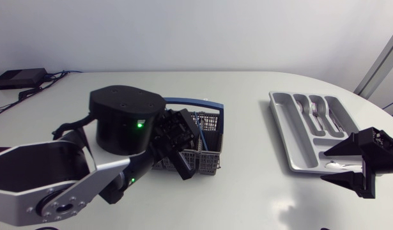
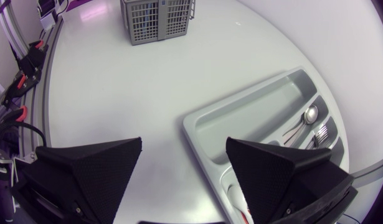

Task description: Unload the cutlery basket into the drawer organizer.

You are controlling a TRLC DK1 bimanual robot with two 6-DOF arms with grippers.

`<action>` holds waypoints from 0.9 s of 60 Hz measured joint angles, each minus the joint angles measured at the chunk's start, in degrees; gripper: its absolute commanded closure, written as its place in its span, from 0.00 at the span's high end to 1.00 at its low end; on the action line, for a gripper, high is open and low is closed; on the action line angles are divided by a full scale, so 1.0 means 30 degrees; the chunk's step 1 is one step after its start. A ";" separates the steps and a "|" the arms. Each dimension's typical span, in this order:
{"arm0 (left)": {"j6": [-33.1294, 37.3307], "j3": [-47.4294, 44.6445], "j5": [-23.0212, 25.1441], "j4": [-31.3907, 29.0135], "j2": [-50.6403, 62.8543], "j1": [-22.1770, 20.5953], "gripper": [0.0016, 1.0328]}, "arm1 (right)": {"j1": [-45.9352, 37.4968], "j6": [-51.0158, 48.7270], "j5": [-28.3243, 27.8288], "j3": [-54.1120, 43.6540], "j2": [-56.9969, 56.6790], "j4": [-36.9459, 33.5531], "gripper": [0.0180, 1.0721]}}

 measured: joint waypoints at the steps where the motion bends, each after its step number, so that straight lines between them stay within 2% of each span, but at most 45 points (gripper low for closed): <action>1: 0.0066 -0.0015 -0.0036 0.0029 -0.0095 -0.0007 0.03 | 0.0095 0.0160 -0.0087 -0.0015 -0.0087 -0.0007 0.93; 17: 0.0270 -0.0022 -0.0270 0.0554 -0.1515 0.0248 0.03 | 0.2186 0.3198 -0.0525 -0.0634 -0.2382 0.1676 0.93; 24: -0.0240 0.0102 -0.0328 0.0525 -0.1661 0.0750 0.03 | 0.3796 0.5894 -0.0933 -0.0991 -0.4044 0.3133 0.93; 30: -0.1348 0.0787 -0.0262 -0.0291 -0.1508 0.0903 0.03 | 0.5603 0.8415 -0.0940 -0.1166 -0.5217 0.4262 0.93; 37: -0.3293 0.2280 0.0634 -0.1938 -0.0780 0.0925 0.03 | 0.8153 1.2065 -0.0838 -0.1326 -0.6513 0.5923 0.93; 46: -0.5734 0.4189 0.2062 -0.4058 0.0197 0.1290 0.03 | 1.2313 1.7099 0.0750 -0.1355 -0.7810 0.8218 0.93; 54: -0.7227 0.5442 0.3228 -0.5370 0.0874 0.1792 0.03 | 1.6254 2.0473 0.3402 -0.1355 -0.7978 0.9938 0.92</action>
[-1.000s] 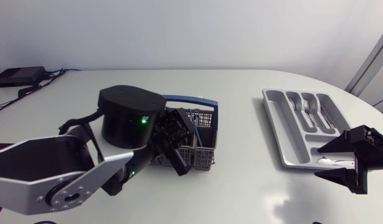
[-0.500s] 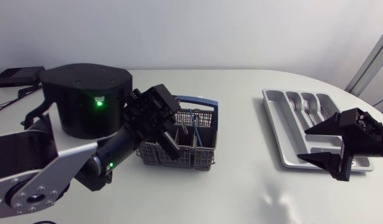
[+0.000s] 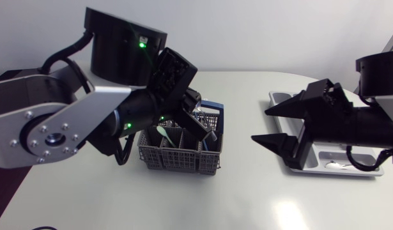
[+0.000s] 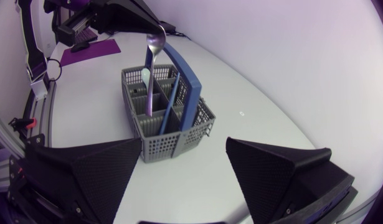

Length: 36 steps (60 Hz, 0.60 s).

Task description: Unload the cutlery basket into the drawer organizer.

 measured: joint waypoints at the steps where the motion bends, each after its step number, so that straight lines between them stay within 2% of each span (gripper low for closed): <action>1: -0.0175 0.0153 0.0182 -0.0189 0.0109 0.0073 0.03 | 0.0532 0.0379 0.0364 0.0000 0.0044 0.0189 0.92; 8: -0.0699 0.0699 0.0627 -0.0787 0.0554 0.0175 0.03 | 0.2841 0.2346 0.1355 0.0525 0.0998 0.0707 0.88; 25: -0.1698 0.1239 0.2062 -0.1763 0.0801 0.0270 0.03 | 0.4809 0.4823 0.2171 0.2718 0.3898 0.1472 0.71; 36: -0.2120 0.1392 0.2630 -0.2113 0.0845 0.0627 0.03 | 0.5610 0.5625 0.2696 0.3563 0.5763 0.2368 0.45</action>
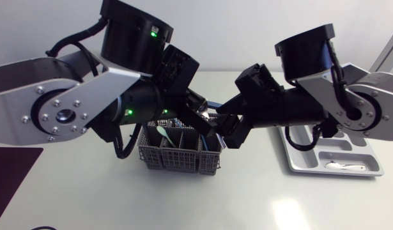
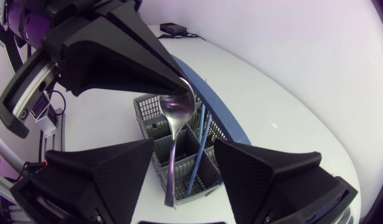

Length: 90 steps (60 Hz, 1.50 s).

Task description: Unload the cutlery basket into the drawer organizer.

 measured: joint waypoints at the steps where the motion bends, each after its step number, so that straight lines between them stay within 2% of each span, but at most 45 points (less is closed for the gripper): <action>1: 0.0000 0.0022 0.0007 -0.0007 0.0000 0.0015 0.03 | 0.0029 0.0051 0.0015 0.0022 0.0087 0.0015 0.44; 6: -0.0073 0.0058 0.0350 -0.0044 0.0000 0.0146 0.03 | 0.0182 0.0175 0.0175 0.0058 0.0452 0.0204 0.35; 16: -0.0277 0.0087 0.0488 -0.0051 0.0000 0.0342 0.03 | 0.0532 0.0182 0.0882 0.0058 0.0699 0.0444 0.11; 22: -0.0357 0.0087 0.0503 -0.0051 0.0000 0.0372 0.03 | 0.0641 0.0189 0.0984 0.0058 0.0794 0.0503 0.08; 27: -0.0408 0.0087 0.0656 -0.0051 0.0000 0.0430 0.04 | 0.0714 0.0182 0.0969 0.0058 0.0794 0.0503 0.07; 31: -0.0415 0.0087 0.0772 -0.0044 0.0000 0.0481 0.17 | 0.0729 0.0182 0.0925 0.0058 0.0794 0.0503 0.07; 34: -0.0415 0.0087 0.0787 -0.0044 0.0000 0.0495 0.22 | 0.0729 0.0182 0.0925 0.0058 0.0794 0.0503 0.07; 41: -0.0415 0.0160 0.0860 -0.0095 0.0000 0.0495 0.46 | 0.0729 0.0175 0.0925 0.0058 0.0794 0.0495 0.07; 50: -0.0415 0.0962 0.0925 -0.0401 -0.0007 0.0809 0.58 | 0.0765 0.0146 0.0627 -0.0022 0.0612 0.0357 0.07; 68: -0.0401 0.1654 0.0918 -0.0831 -0.1515 0.3075 0.59 | 0.0117 -0.0889 -0.0532 -0.1552 -0.0969 -0.0656 0.07; 81: 0.0707 0.0838 0.1370 -0.2259 -0.2761 0.5654 0.59 | -0.2725 -0.3053 -0.2178 -0.2535 -0.1967 -0.2229 0.07; 90: 0.1253 -0.0918 0.2011 -0.2900 -0.3104 0.6535 0.59 | -0.5661 -0.5836 -0.3621 -0.2725 -0.2113 -0.4007 0.07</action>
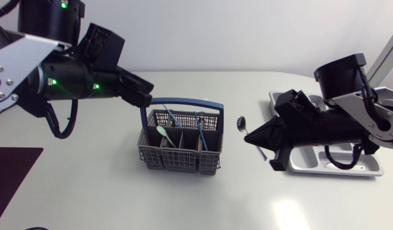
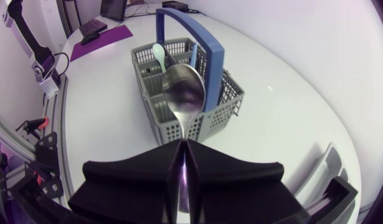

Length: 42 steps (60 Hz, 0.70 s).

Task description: Unload the cutlery basket into the drawer organizer.

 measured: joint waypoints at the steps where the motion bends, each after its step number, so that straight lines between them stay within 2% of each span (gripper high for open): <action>1: 0.0015 -0.0160 0.0087 -0.0015 -0.0029 0.0066 0.59 | -0.0328 -0.0335 -0.0124 0.0000 0.0000 -0.0219 0.07; 12: 0.0124 -0.1785 0.0852 -0.0058 -0.0707 0.0736 0.59 | -0.4728 -0.5544 -0.1413 0.0036 0.0372 -0.3402 0.07; 20: 0.0219 -0.2550 0.0918 0.0233 -0.0831 0.1071 0.59 | -0.7898 -0.9777 -0.1647 0.0670 0.1800 -0.5289 0.07; 42: 0.0219 -0.3067 0.0918 0.0605 -0.0831 0.1195 0.59 | -1.4192 -1.8119 -0.1712 0.4481 0.7497 -0.7912 0.07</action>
